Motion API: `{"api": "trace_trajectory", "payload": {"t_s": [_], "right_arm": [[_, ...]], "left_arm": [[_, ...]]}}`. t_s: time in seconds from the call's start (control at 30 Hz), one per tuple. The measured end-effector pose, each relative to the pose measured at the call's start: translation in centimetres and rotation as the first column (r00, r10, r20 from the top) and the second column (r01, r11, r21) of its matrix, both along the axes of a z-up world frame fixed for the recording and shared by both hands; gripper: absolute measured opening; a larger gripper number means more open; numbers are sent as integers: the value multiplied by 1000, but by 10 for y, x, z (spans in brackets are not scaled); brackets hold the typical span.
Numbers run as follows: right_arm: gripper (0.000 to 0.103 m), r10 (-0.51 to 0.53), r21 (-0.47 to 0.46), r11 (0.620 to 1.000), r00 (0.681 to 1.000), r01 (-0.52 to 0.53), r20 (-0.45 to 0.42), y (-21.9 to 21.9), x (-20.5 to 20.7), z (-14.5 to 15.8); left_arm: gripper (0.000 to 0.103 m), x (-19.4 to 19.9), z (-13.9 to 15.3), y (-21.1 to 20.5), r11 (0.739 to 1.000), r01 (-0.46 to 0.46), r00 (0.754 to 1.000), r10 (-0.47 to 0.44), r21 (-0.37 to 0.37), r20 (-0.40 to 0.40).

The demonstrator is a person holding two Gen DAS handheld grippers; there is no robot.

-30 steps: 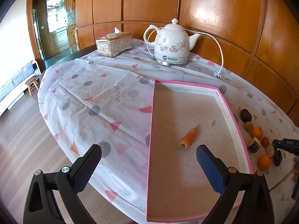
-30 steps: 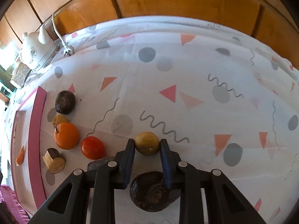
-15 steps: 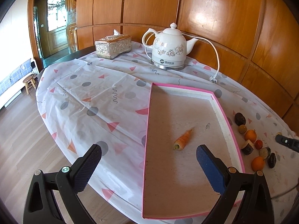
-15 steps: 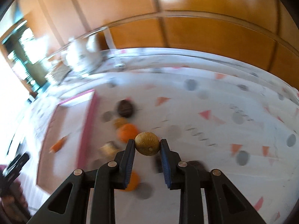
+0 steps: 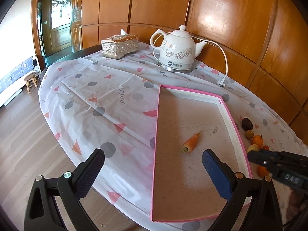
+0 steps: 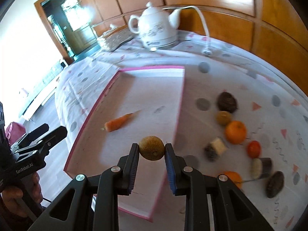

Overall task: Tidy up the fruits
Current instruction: 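Carry the kiwi into the pink tray and open the right tool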

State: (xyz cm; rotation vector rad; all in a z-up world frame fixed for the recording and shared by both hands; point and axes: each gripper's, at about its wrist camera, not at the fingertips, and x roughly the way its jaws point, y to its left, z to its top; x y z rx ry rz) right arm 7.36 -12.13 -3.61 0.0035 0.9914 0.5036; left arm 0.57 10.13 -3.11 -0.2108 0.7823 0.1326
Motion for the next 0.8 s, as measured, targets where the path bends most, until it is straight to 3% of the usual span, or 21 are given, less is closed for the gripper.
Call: {"api": "trace_trajectory", "payload": {"t_s": [0.8], "right_arm": [[27,91,-82,993,995,-89,27,69,10,-6]], "left_arm": [[102,-7,-11,53,979,-185,983,183,-83,-36]]}}
